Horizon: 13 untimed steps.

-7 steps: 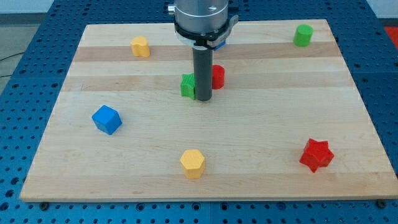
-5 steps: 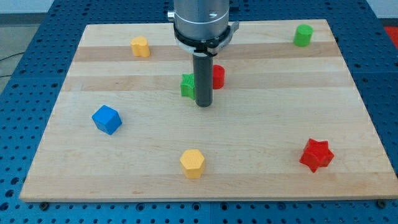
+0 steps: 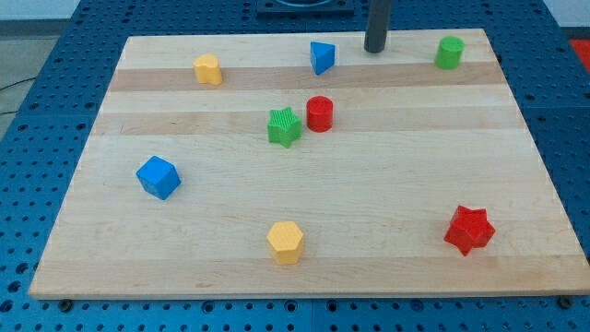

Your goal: Move blue triangle and yellow heart towards center

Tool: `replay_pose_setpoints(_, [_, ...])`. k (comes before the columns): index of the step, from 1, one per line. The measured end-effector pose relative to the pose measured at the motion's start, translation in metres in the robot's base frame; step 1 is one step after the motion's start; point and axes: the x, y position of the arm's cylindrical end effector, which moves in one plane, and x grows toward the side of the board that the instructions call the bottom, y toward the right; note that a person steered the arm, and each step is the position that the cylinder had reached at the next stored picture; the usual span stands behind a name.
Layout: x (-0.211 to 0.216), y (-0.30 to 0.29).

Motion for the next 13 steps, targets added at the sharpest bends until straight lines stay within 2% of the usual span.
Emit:
replay_pose_setpoints(1, [0.051,-0.080])
replay_pose_setpoints(2, [0.107,-0.103])
replay_pose_setpoints(4, [0.106,-0.119])
replay_pose_setpoints(5, [0.057,-0.093])
replay_pose_setpoints(6, [0.018,-0.173])
replay_pose_setpoints(7, [0.036,-0.234])
replay_pose_setpoints(8, [0.086,-0.260])
replay_pose_setpoints(9, [0.063,-0.267])
replay_pose_setpoints(10, [0.049,-0.312])
replay_pose_setpoints(11, [0.112,-0.327])
replay_pose_setpoints(12, [0.136,-0.288])
replay_pose_setpoints(13, [0.080,-0.296])
